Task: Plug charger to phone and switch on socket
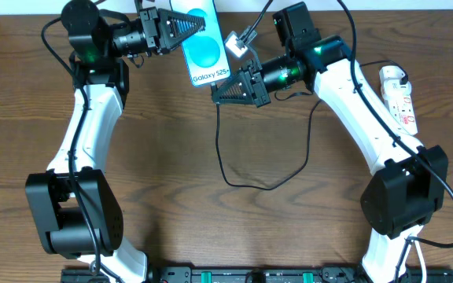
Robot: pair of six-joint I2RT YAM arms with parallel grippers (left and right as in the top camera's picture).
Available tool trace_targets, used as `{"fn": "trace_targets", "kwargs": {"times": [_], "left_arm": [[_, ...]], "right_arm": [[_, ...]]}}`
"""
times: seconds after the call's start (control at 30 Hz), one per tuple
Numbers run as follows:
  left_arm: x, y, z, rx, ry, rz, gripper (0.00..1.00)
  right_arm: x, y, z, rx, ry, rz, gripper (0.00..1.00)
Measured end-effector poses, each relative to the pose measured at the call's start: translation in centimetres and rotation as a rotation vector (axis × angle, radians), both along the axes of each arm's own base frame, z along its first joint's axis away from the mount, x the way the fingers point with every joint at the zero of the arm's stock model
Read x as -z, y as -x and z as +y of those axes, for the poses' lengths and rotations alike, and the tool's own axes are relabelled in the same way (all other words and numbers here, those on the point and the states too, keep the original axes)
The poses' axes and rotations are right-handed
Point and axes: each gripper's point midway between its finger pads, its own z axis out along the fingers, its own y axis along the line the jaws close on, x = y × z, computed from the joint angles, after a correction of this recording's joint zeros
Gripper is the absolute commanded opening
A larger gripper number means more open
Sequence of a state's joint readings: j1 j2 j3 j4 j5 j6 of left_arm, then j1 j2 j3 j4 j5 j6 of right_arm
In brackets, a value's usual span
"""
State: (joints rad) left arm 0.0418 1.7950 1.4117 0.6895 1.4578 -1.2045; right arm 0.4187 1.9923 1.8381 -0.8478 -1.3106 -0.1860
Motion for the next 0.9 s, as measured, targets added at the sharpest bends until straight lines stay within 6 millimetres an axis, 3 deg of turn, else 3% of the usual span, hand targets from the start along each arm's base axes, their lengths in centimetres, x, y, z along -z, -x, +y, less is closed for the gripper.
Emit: {"fn": "trace_targets", "kwargs": {"times": [0.9], "left_arm": [[-0.4,-1.0,0.6,-0.062,-0.002,-0.069,0.07]], "right_arm": [[-0.9,-1.5,0.7,0.048,-0.011,0.062,0.01]]}}
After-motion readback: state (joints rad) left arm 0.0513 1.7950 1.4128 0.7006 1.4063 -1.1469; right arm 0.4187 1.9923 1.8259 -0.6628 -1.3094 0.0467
